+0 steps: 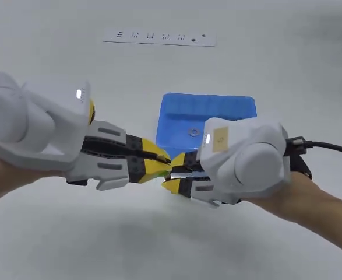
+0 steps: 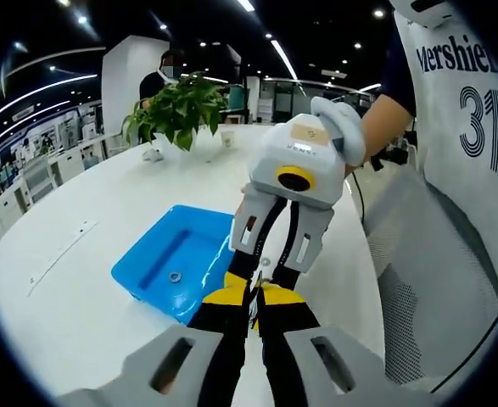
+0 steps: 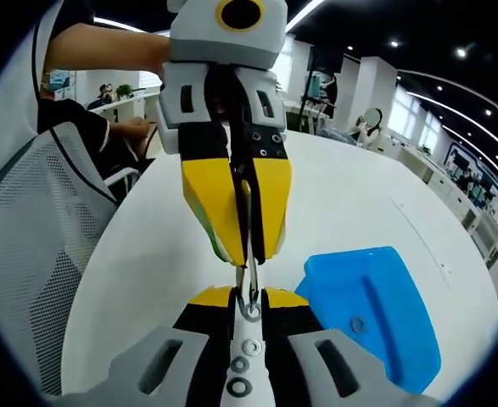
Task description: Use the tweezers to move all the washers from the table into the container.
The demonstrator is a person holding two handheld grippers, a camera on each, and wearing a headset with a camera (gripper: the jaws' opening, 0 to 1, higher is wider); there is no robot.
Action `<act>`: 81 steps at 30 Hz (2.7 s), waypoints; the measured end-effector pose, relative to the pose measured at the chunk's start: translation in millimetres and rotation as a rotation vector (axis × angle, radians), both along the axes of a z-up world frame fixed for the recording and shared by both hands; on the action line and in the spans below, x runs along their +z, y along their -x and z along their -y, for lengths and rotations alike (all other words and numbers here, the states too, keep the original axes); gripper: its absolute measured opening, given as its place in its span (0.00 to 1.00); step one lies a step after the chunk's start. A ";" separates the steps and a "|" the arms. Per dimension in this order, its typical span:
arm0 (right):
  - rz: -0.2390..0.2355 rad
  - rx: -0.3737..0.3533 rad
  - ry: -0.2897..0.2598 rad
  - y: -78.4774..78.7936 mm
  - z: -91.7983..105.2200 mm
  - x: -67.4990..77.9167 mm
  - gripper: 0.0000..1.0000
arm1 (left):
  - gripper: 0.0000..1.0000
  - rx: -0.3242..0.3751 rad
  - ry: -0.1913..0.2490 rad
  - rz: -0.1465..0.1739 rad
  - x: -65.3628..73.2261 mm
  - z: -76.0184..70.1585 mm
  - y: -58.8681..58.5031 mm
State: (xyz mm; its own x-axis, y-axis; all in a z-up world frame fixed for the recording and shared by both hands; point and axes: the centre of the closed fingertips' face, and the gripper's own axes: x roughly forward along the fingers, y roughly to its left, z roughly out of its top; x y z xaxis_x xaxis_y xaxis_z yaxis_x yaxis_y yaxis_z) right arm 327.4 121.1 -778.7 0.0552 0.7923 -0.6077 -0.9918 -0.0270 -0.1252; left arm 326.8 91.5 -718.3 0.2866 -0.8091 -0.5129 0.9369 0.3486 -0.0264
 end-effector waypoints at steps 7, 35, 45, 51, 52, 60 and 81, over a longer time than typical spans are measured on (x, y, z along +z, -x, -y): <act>-0.008 0.003 0.006 0.3 -0.9 -4.0 0.13 | 0.07 0.000 -0.002 -0.014 -4.7 -1.2 -0.5; -0.050 0.025 -0.005 5.9 -2.1 4.1 0.10 | 0.07 0.023 0.022 -0.053 1.1 0.7 4.1; -0.034 0.037 -0.013 6.4 2.4 28.8 0.10 | 0.07 0.016 0.038 -0.033 24.9 5.8 4.3; 0.006 0.023 -0.052 -3.2 8.5 60.9 0.10 | 0.07 -0.033 0.018 0.056 59.2 14.0 -2.4; 0.045 0.019 -0.064 -9.3 9.0 68.8 0.10 | 0.07 -0.038 0.016 0.066 63.7 14.5 -5.0; 0.095 -0.033 -0.092 -38.1 15.1 86.0 0.10 | 0.07 -0.089 -0.013 0.122 79.7 21.7 -31.1; 0.051 -0.066 -0.030 -88.6 14.0 30.3 0.10 | 0.07 -0.078 -0.049 0.075 21.2 21.3 -85.7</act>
State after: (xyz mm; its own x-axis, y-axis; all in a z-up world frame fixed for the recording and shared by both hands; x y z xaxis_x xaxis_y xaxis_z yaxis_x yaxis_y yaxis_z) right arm 415.9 107.1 -748.4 0.1379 0.8036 -0.5790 -0.9836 0.0424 -0.1753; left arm 412.5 70.2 -697.1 0.2626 -0.8050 -0.5320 0.9600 0.2736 0.0598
